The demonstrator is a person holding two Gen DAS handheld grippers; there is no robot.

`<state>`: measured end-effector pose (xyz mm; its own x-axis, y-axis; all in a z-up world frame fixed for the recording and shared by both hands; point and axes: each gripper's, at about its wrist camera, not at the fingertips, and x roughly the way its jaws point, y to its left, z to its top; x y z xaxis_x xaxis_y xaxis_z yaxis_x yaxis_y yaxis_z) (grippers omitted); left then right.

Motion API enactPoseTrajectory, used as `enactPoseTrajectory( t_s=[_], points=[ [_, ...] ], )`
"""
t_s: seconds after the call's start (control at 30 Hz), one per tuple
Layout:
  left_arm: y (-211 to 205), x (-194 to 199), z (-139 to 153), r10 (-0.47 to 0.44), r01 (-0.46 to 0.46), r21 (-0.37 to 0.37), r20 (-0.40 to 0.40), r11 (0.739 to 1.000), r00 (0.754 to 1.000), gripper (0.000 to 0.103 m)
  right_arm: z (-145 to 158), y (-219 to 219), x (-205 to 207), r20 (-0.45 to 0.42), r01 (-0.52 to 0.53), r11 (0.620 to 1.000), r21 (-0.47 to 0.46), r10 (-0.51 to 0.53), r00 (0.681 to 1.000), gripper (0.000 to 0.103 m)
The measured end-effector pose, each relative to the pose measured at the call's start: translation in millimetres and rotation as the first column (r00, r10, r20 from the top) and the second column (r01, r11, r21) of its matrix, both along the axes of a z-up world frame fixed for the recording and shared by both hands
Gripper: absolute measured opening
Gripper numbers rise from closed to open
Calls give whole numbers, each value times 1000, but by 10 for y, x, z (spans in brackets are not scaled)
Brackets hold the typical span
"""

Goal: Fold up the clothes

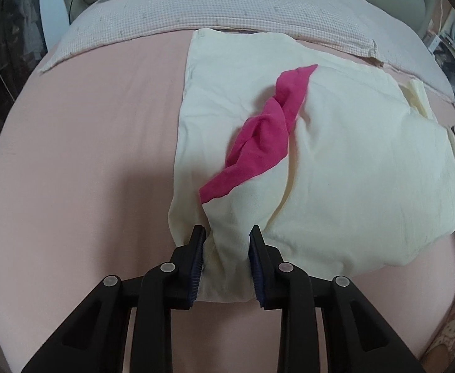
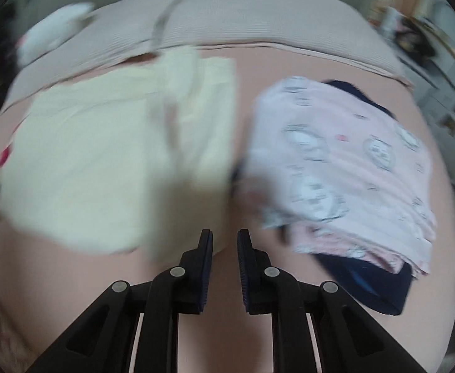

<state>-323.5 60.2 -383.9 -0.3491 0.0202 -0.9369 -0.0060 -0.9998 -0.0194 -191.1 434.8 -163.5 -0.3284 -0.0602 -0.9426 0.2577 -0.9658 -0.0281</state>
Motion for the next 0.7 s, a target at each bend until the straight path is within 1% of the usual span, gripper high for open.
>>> enactPoseTrajectory(
  t_s=[0.07,0.1,0.13,0.17,0.23,0.27,0.3,0.33,0.37,0.43,0.47,0.5,0.53,0.6,0.63,0.7],
  points=[
    [-18,18,3,20,-20,18,0,1000,1000,26,-72,-85,62,28,-5,1000,-1,5,1000,16],
    [-40,32,4,33,-33,33,1,999,999,26,-130,-78,64,44,9,1000,-12,-8,999,21],
    [-61,46,6,42,-42,48,3,998,999,26,-189,-66,59,64,26,999,-25,-24,998,24],
    [-77,58,9,48,-48,60,4,997,999,26,-250,-35,29,93,52,998,-42,-48,995,30],
    [-84,83,26,45,-46,65,6,997,999,26,-315,23,-14,130,107,991,-83,-96,987,31],
    [-85,95,36,43,-43,66,6,997,999,26,-322,38,-19,135,125,987,-97,-111,985,38],
    [-85,105,43,41,-42,65,7,997,999,26,-332,40,-18,139,129,986,-108,-114,984,54],
    [-82,109,46,41,-42,64,7,997,999,26,-353,39,-15,141,131,985,-115,-114,983,61],
    [-78,111,48,43,-43,64,7,997,999,26,-373,37,-12,144,132,984,-123,-114,983,65],
    [-45,136,37,47,-47,61,4,997,999,26,-423,45,-32,133,135,978,-158,-115,984,65],
    [-32,147,28,49,-49,59,2,997,999,26,-453,57,-51,127,142,973,-182,-120,985,63],
    [-26,153,22,51,-51,57,0,997,999,26,-492,85,-75,136,169,964,-204,-143,980,41],
    [-21,167,21,53,-53,56,-2,997,999,26,-530,113,-99,145,195,955,-225,-165,976,30],
    [-55,206,30,57,-56,56,-8,997,998,26,-559,136,-125,156,225,942,-249,-190,969,18],
    [-93,219,36,56,-56,61,-7,997,998,26,-552,127,-126,155,224,943,-247,-190,970,17],
    [-118,220,51,50,-49,68,-3,996,999,24,-499,36,-93,124,160,969,-190,-138,983,11]
  ],
)
